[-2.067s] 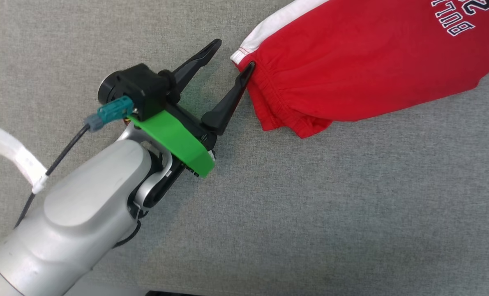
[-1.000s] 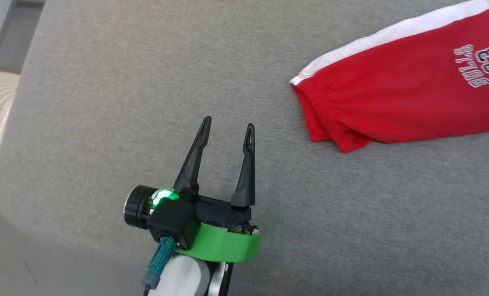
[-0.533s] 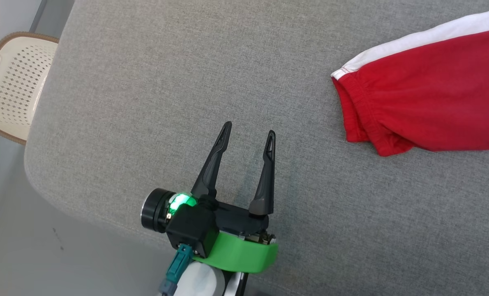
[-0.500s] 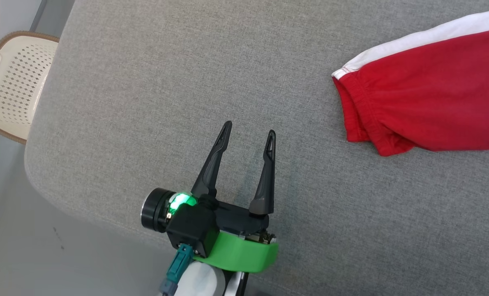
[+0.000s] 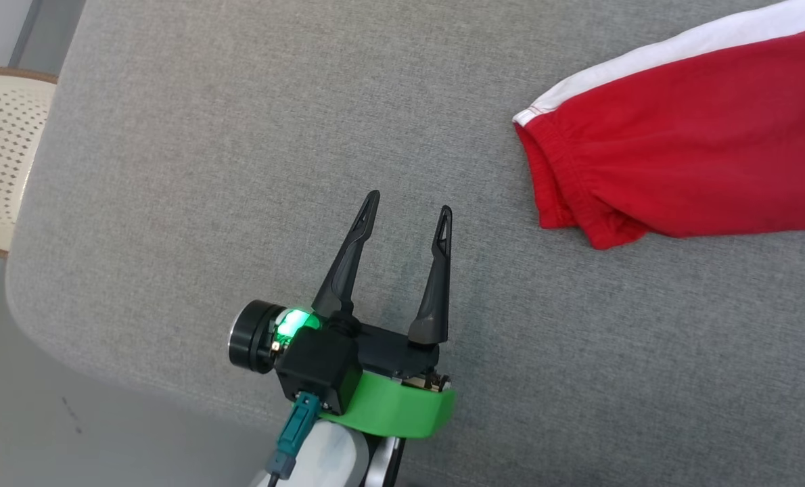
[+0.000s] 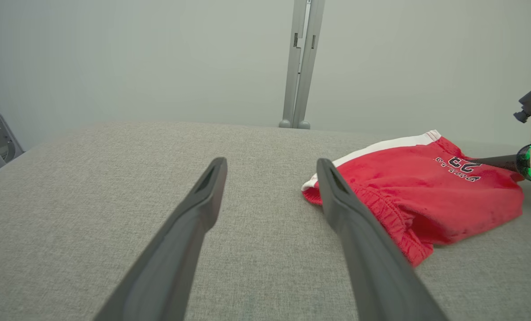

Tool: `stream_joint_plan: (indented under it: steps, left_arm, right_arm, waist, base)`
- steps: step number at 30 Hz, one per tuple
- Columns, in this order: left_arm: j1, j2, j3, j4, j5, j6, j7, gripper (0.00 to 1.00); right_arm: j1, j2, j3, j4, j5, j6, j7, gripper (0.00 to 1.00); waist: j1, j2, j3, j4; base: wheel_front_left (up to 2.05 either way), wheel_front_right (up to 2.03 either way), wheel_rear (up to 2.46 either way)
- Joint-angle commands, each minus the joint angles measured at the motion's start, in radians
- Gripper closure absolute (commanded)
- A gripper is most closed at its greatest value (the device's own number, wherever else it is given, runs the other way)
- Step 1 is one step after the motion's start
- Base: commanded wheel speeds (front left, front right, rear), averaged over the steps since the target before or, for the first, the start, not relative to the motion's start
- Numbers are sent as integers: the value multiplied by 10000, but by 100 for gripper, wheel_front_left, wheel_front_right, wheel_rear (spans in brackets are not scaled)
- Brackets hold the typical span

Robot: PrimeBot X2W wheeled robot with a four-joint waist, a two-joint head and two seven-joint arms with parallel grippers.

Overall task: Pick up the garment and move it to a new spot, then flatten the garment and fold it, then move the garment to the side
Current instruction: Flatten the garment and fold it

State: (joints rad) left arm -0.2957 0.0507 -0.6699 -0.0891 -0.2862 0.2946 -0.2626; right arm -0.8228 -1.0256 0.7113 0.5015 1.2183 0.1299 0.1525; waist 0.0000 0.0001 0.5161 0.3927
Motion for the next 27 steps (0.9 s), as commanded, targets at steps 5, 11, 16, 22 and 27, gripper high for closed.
stream_joint_plan:
  steps: [5,11,16,22,27]
  left_arm:
    - [57,6,238,153,145,-221,-24,0]
    - [295,11,434,355,292,-457,-24,0]
    - [448,10,553,404,431,-557,-24,0]
    - [506,10,621,477,487,-657,-24,0]
    - [487,9,689,570,596,-712,-24,0]
  right_arm:
    - [204,209,222,-216,-467,2,-746,100]
    - [479,58,473,-10,-842,1,-1195,100]
    - [485,-408,532,53,-1367,1,-1470,100]
    - [100,-348,429,27,-2446,1,-1964,100]
    - [-264,308,209,-317,-3515,-1,-2084,100]
  waist:
    - [0,-1,-770,-1042]
    - [0,-1,-1391,-1761]
    - [0,-1,-1601,-2124]
    - [0,-1,-1653,-2341]
    - [0,-1,-1700,-2463]
  base:
    - [0,0,0]
    - [0,0,0]
    - [0,0,0]
    - [0,0,0]
    - [0,0,0]
